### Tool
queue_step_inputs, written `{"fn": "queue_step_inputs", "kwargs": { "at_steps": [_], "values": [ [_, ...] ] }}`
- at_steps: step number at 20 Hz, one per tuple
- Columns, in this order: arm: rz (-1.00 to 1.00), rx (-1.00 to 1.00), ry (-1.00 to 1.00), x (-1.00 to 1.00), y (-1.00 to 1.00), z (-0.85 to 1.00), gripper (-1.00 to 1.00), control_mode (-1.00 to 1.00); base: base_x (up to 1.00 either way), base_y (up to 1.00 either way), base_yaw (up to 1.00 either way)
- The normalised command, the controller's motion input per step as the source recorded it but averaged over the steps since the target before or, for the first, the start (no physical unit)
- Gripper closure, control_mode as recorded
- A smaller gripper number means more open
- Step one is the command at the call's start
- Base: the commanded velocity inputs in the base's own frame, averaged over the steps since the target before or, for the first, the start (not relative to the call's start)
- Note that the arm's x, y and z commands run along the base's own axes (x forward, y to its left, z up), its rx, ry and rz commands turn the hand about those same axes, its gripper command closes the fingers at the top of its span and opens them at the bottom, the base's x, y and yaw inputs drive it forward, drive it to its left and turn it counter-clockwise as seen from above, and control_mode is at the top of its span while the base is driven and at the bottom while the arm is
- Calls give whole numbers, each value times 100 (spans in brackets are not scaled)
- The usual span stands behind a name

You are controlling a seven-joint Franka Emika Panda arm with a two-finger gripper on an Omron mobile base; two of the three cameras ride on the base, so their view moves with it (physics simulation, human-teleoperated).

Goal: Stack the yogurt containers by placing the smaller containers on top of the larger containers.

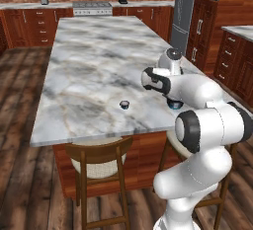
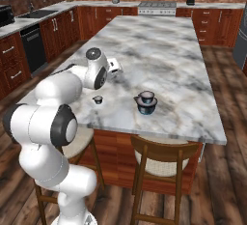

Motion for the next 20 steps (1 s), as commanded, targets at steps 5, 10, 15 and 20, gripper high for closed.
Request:
{"fn": "queue_step_inputs", "kwargs": {
  "at_steps": [5,10,15,20],
  "values": [
    [0,0,3,0,14,-2,-100,-100,0,0,0],
    [0,1,8,0,50,-11,-100,-100,0,0,0],
    [0,1,10,6,48,-13,-100,-100,0,0,0],
    [0,5,9,5,26,-12,-100,-100,0,0,0]
  ]
}}
